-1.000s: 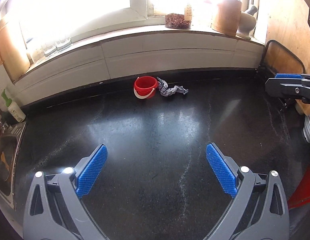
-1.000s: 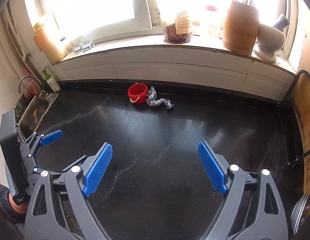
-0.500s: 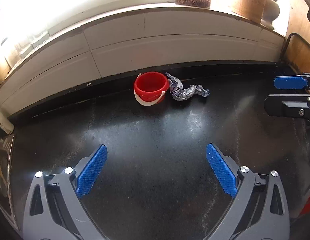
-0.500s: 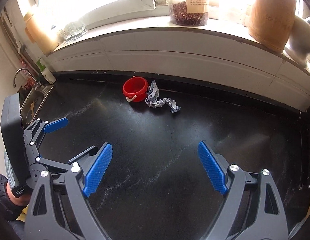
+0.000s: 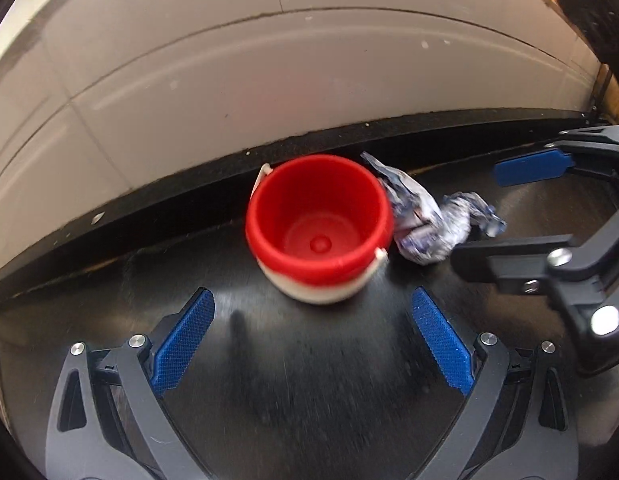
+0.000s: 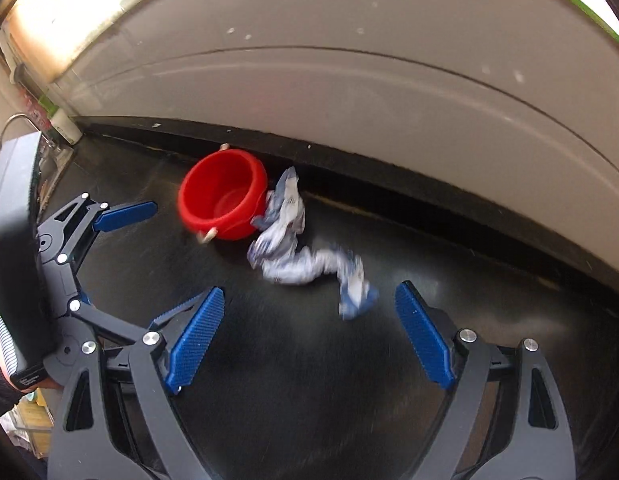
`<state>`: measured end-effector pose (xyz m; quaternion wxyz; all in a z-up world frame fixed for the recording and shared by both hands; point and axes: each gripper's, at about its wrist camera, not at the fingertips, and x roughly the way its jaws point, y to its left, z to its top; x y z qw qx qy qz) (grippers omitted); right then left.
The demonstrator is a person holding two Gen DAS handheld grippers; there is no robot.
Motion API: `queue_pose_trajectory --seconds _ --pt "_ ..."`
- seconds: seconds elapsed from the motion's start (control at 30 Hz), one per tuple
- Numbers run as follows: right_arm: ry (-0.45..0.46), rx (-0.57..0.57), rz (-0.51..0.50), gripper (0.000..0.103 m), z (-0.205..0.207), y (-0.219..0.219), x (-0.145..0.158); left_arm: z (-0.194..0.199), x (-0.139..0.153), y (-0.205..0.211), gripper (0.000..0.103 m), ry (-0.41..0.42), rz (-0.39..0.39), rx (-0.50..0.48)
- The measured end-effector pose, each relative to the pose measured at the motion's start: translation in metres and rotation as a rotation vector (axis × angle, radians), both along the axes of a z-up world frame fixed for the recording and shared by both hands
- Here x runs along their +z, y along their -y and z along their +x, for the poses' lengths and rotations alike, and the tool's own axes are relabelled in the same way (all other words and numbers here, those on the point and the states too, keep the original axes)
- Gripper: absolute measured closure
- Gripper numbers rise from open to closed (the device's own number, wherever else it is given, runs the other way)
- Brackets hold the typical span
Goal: Collect trash
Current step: 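Grasp the red cup with the left tool while the right tool grasps the crumpled wrapper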
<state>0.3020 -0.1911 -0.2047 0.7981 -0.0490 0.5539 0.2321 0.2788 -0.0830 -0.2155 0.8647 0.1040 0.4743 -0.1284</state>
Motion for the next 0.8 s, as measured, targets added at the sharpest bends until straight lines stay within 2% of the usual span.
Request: queue_pose_trajectory --seconds 0.07,0.13,0.27,0.3,0.33,0.47,0.53,0.6,0.8 --pt "-0.011 0.014 -0.002 0.02 0.009 -0.005 -0.007 0.004 -0.003 -0.001 0.007 -0.002 -0.007 0.0" --pt "-0.029 0.028 -0.002 0.032 0.016 -0.007 -0.014 0.008 -0.005 -0.003 0.007 -0.004 -0.017 0.005" --pt "-0.045 0.049 0.015 0.047 0.015 -0.008 -0.022 0.014 -0.005 -0.005 0.007 0.001 -0.031 0.009" --pt "-0.049 0.054 0.033 0.059 0.014 -0.006 -0.022 0.015 -0.004 -0.005 0.007 0.005 -0.035 0.009" --pt "-0.054 0.049 0.044 0.064 0.012 -0.004 -0.021 0.016 -0.004 -0.005 0.007 0.007 -0.039 0.008" --pt "-0.06 0.028 0.066 0.067 0.007 0.006 -0.018 0.02 -0.002 -0.006 0.008 0.017 -0.057 0.003" --pt "-0.056 0.013 0.075 0.068 0.006 0.014 -0.013 0.022 0.0 -0.006 0.019 0.016 -0.066 0.0" --pt "-0.052 -0.01 0.086 0.068 0.004 0.024 -0.006 0.024 0.001 -0.005 0.037 0.003 -0.059 -0.004" --pt "-0.02 -0.063 0.082 0.068 -0.015 0.051 0.018 0.015 0.019 -0.009 0.039 0.017 -0.067 0.015"
